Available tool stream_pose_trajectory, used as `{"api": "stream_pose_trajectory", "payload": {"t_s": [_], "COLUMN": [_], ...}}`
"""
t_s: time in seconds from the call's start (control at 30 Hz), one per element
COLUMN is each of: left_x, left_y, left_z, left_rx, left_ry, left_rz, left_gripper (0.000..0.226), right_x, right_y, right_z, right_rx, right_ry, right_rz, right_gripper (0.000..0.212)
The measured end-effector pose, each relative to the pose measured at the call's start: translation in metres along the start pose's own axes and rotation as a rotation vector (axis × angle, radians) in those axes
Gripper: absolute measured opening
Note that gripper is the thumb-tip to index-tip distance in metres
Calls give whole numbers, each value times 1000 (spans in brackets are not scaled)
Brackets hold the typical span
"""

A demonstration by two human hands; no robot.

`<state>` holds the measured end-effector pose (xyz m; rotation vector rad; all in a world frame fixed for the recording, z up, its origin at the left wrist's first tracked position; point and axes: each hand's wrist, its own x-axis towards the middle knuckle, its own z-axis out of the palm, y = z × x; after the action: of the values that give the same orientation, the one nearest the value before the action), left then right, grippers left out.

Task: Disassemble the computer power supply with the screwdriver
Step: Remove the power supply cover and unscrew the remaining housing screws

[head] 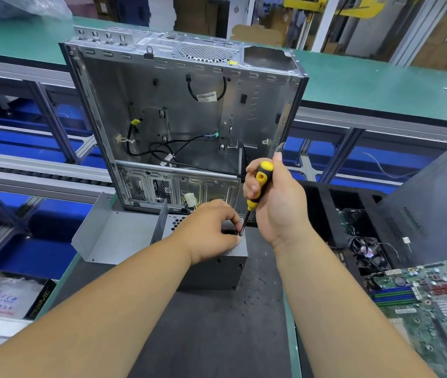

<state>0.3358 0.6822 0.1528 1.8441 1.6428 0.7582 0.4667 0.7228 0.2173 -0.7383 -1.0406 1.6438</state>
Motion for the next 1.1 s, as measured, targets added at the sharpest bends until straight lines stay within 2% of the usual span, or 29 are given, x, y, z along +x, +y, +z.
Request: {"api": "stream_pose_trajectory", "payload": {"t_s": [0.13, 0.2, 0.3, 0.5, 0.67, 0.73, 0.87, 1.0, 1.1], "left_x": [0, 0, 1, 2, 1, 1, 2, 1, 0], "left_y": [0, 0, 0, -1, 1, 2, 2, 1, 1], "left_z": [1, 1, 1, 3, 4, 4, 4, 4, 3], "left_rx": [-2, 6, 9, 2, 21, 37, 46, 43, 52], "left_ry": [14, 11, 10, 21, 35, 35, 32, 29, 25], "left_rz": [8, 15, 11, -41, -65, -57, -53, -61, -55], "left_gripper": [24, 23, 21, 28, 25, 26, 26, 28, 27], "right_x": [-5, -7, -7, -3, -1, -2, -3, -3, 1], "right_y": [3, 1, -2, -12, -8, -6, -4, -8, -10], "right_z": [1, -2, -5, -1, 3, 3, 0, -5, -8], "right_rx": [19, -69, -130, -195, -90, -56, -184, -218, -199], "right_ry": [-99, -118, -130, -50, 25, 3, -34, -6, 12], "right_rz": [-66, -81, -68, 14, 70, 54, -3, -26, -6], "right_gripper": [40, 29, 25, 40, 61, 58, 32, 29, 39]}}
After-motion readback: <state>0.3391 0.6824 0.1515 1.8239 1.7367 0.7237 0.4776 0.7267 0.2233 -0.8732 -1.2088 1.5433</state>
